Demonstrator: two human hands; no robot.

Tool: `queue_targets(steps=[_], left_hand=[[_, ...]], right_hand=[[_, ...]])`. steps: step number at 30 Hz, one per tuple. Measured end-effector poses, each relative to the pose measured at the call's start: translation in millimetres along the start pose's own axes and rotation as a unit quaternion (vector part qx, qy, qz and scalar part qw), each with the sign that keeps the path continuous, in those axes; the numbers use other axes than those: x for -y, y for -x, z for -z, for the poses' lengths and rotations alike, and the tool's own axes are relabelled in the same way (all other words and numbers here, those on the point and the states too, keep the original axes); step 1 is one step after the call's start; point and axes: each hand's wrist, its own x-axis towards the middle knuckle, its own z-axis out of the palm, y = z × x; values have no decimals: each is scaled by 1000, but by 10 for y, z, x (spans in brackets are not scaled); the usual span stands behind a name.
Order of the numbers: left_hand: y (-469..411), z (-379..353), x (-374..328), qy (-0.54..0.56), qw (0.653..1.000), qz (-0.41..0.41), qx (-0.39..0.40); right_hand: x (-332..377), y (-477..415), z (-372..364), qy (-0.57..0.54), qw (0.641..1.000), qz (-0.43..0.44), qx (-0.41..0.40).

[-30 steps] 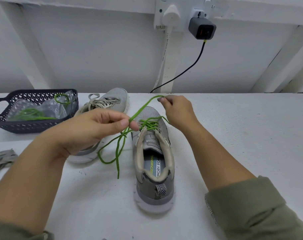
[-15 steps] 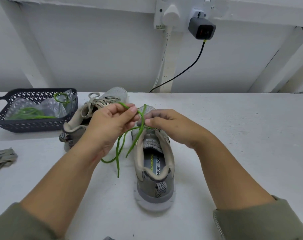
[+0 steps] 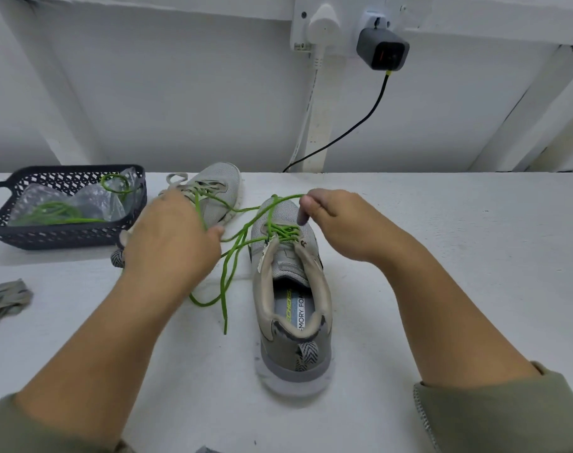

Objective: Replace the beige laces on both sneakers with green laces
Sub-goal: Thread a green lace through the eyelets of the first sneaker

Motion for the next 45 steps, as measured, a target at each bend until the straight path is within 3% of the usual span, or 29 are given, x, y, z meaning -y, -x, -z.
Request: queue_targets(steps=[2, 4, 5, 7, 10, 15, 21, 30, 45], left_hand=[[28, -14, -107, 25, 992, -102, -65], [2, -58, -194, 123, 962, -243, 10], [-4, -74, -238, 193, 943, -257, 91], [-20, -118, -261, 308, 910, -208, 182], [-71, -198, -235, 384, 898, -142, 158], [-90, -247, -278, 411, 897, -85, 140], [-78, -408, -408, 386, 904, -39, 178], [-71, -505, -433, 390, 888, -29, 242], [-26, -625, -495, 330, 922, -34, 199]], right_hand=[[57, 10, -20, 77, 996, 33, 9], [64, -17, -41, 106, 993, 57, 19], [63, -35, -44, 118, 991, 61, 23], [65, -42, -42, 148, 987, 58, 30], [6, 12, 11, 141, 989, 21, 30], [102, 167, 18, -1, 988, -147, 56], [82, 110, -139, -10, 979, -198, 45], [-37, 91, -116, -178, 951, -234, 92], [-114, 111, -123, -249, 935, -232, 98]])
